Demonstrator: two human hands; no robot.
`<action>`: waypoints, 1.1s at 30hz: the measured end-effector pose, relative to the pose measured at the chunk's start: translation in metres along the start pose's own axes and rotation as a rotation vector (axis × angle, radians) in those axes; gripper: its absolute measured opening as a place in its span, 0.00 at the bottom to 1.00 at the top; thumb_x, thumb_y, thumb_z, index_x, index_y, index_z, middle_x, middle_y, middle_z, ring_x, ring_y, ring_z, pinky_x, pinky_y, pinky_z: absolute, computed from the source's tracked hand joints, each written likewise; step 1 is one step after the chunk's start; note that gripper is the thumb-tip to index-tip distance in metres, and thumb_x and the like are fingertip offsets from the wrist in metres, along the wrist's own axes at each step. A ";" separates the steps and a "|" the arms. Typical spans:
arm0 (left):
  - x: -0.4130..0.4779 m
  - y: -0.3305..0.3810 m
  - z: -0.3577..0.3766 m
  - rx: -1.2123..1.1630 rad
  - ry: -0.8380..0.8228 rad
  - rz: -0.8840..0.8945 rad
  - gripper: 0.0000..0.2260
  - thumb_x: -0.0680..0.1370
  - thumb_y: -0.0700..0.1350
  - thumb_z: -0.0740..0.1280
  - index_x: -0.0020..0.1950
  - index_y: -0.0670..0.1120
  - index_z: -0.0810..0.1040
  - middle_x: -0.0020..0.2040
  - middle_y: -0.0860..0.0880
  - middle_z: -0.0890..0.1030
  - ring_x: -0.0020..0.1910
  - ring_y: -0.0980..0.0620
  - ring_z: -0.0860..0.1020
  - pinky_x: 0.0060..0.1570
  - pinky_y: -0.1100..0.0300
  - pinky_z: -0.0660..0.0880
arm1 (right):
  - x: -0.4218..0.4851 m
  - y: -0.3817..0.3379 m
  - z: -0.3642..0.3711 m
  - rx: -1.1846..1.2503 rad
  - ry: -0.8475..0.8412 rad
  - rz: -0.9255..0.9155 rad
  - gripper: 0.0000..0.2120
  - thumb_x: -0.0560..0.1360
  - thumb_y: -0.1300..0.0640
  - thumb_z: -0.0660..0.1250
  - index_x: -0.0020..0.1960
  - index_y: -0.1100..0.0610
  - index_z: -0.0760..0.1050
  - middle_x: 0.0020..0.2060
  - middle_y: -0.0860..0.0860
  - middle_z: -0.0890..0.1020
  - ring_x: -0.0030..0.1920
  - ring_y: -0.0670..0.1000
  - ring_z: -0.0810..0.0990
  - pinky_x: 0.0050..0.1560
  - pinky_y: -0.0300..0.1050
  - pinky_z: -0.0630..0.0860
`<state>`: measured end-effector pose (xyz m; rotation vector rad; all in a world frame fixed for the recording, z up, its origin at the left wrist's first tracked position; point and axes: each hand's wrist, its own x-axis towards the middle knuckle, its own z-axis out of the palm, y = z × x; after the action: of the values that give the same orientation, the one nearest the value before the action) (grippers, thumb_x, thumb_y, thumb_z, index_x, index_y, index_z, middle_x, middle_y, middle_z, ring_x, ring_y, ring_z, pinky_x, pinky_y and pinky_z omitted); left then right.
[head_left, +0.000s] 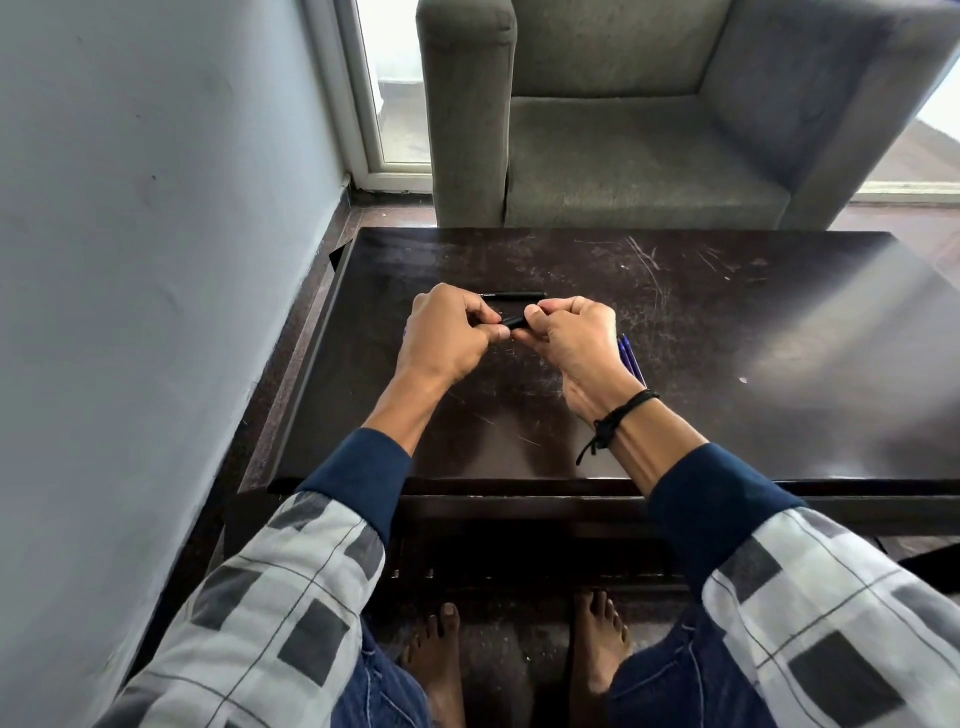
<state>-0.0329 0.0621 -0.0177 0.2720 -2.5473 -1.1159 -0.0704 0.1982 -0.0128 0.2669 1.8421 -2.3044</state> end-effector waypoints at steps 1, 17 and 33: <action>0.000 0.000 0.001 0.005 -0.002 0.004 0.07 0.70 0.45 0.80 0.47 0.47 0.88 0.42 0.50 0.86 0.40 0.55 0.83 0.49 0.56 0.82 | 0.000 0.002 0.000 -0.006 0.002 0.002 0.06 0.77 0.70 0.69 0.45 0.63 0.73 0.41 0.59 0.80 0.38 0.53 0.85 0.39 0.40 0.83; 0.019 -0.020 -0.032 0.156 -0.140 -0.038 0.09 0.74 0.49 0.76 0.53 0.51 0.87 0.43 0.51 0.86 0.43 0.54 0.82 0.53 0.55 0.79 | 0.023 -0.022 -0.016 0.118 0.141 0.067 0.12 0.75 0.72 0.71 0.57 0.71 0.76 0.53 0.62 0.81 0.46 0.57 0.87 0.42 0.41 0.84; 0.065 -0.052 -0.005 0.112 0.055 -0.207 0.11 0.77 0.41 0.72 0.59 0.46 0.85 0.56 0.46 0.85 0.57 0.48 0.82 0.60 0.61 0.73 | 0.071 0.001 0.006 -0.244 0.013 0.103 0.04 0.76 0.65 0.69 0.44 0.58 0.77 0.40 0.52 0.79 0.40 0.47 0.80 0.55 0.47 0.81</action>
<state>-0.0893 0.0033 -0.0377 0.5987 -2.5819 -1.0207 -0.1393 0.1899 -0.0301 0.3325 2.0403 -1.9912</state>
